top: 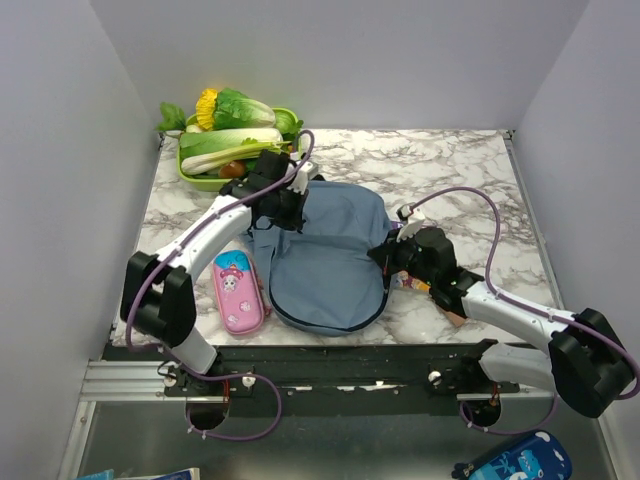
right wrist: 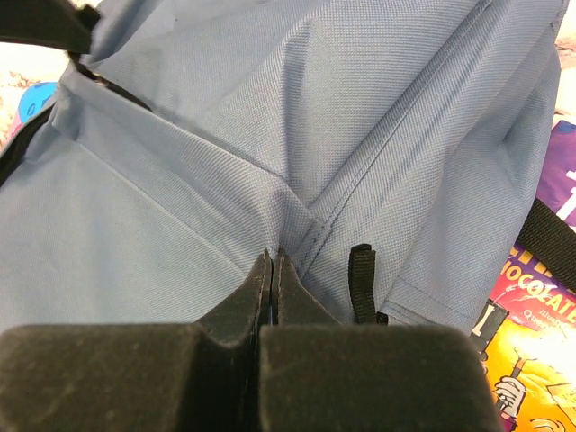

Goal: Pack the student bag
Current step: Unzip the student bag at the center of the board.

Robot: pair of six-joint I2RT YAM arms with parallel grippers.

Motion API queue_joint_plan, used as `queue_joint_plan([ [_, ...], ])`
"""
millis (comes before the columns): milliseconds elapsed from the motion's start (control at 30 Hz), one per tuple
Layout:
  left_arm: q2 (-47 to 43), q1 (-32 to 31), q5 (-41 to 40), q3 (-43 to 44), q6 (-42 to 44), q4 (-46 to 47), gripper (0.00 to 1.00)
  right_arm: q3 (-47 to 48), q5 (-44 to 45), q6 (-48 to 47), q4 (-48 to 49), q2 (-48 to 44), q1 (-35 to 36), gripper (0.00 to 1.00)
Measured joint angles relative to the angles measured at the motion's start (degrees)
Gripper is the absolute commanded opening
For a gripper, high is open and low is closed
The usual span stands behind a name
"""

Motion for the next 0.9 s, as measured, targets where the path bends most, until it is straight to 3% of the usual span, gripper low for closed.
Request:
queue_joint_plan([
  [367, -14.75, 2.40, -4.31, -14.69, 3.85, 0.15, 0.00, 0.00, 0.11, 0.74, 0.13, 1.68, 0.28, 0.03],
  [533, -14.93, 2.23, -9.68, -14.93, 3.76, 0.98, 0.15, 0.35, -0.66, 0.44, 0.98, 2.78, 0.52, 0.11],
  [733, -12.79, 2.80, -15.80, -12.28, 4.50, -0.42, 0.34, 0.50, -0.79, -1.38, 0.72, 2.78, 0.44, 0.30],
  [800, -12.28, 3.02, -16.61, -11.02, 5.01, -1.33, 0.37, 0.50, -0.79, -2.19, 0.46, 2.78, 0.37, 0.49],
  [900, -12.07, 2.43, -16.85, -8.50, 6.03, -2.58, 0.40, 0.55, -0.81, -3.28, -0.17, 2.75, 0.35, 0.65],
])
